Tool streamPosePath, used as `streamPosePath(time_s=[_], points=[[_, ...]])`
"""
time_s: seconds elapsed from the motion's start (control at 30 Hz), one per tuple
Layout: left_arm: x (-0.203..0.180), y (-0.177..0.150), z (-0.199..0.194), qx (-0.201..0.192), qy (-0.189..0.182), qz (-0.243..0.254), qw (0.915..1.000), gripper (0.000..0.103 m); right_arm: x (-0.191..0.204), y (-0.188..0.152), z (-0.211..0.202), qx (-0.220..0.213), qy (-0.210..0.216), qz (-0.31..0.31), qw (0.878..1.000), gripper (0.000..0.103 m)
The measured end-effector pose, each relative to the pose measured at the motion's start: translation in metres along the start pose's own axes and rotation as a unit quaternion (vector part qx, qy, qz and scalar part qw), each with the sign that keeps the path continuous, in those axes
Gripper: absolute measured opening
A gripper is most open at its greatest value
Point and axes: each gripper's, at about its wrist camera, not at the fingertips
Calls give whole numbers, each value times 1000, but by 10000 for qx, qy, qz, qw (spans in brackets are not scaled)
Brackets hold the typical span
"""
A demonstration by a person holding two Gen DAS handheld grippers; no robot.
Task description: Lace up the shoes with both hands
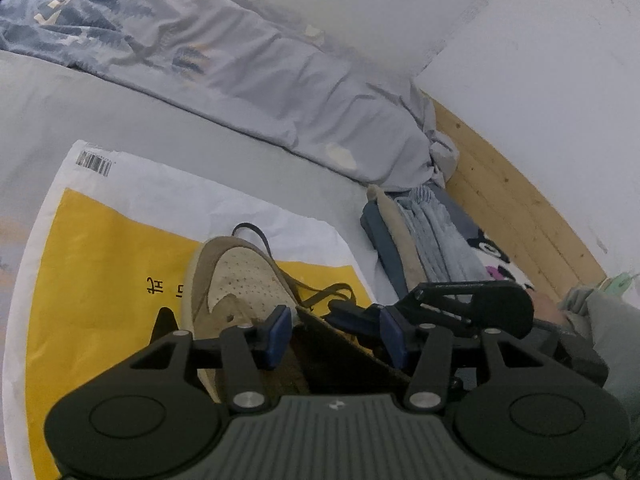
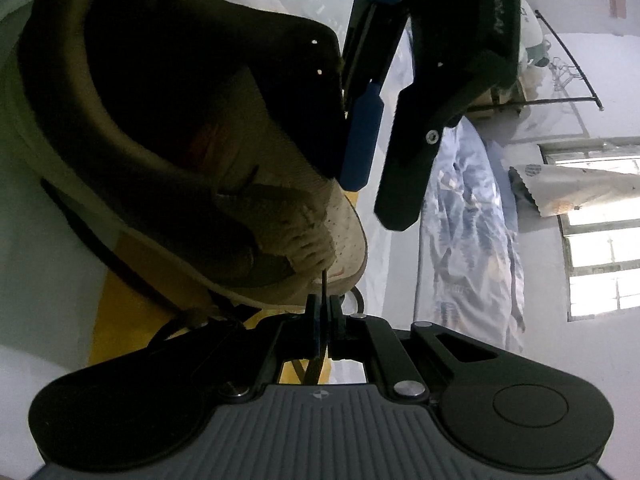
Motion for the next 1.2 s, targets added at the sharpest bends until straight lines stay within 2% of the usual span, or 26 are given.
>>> streamPosePath(time_s=[0.23, 0.37, 0.5, 0.57, 0.6, 0.8, 0.93, 1.0, 1.2], points=[[7, 1, -1, -31, -17, -215, 9998, 48, -2, 3, 2, -26, 7, -155, 9999, 2], [18, 3, 2, -20, -183, -660, 9977, 48, -4, 2, 3, -66, -35, -188, 9998, 2], [30, 2, 6, -18, -574, -1373, 9889, 49, -1, 5, -3, -189, -52, -323, 9993, 2], [35, 2, 6, -100, -716, -1665, 9834, 59, -3, 5, -2, -206, -38, -353, 9992, 2], [37, 2, 6, -127, -768, -1764, 9812, 59, -4, 5, -1, -209, -22, -349, 9992, 2], [39, 2, 8, -165, -780, -1833, 9798, 59, -10, 5, 5, -184, -44, -361, 9992, 2], [40, 0, 9, -203, -776, -1815, 9801, 59, -13, 4, 6, -72, -17, -333, 9994, 11], [39, -1, 9, -238, -724, -1782, 9810, 59, -11, 2, 4, -21, 4, -309, 9995, 31], [41, 1, 10, -231, -717, -1831, 9802, 59, -19, 1, 6, 38, 38, -161, 9999, 32]])
Point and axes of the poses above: each gripper's, at about its wrist camera, not at the fingertips, and z roughly the way its jaws point, x to its left, y to its top, and after that the axes turned 5 degrees about z, right-handed
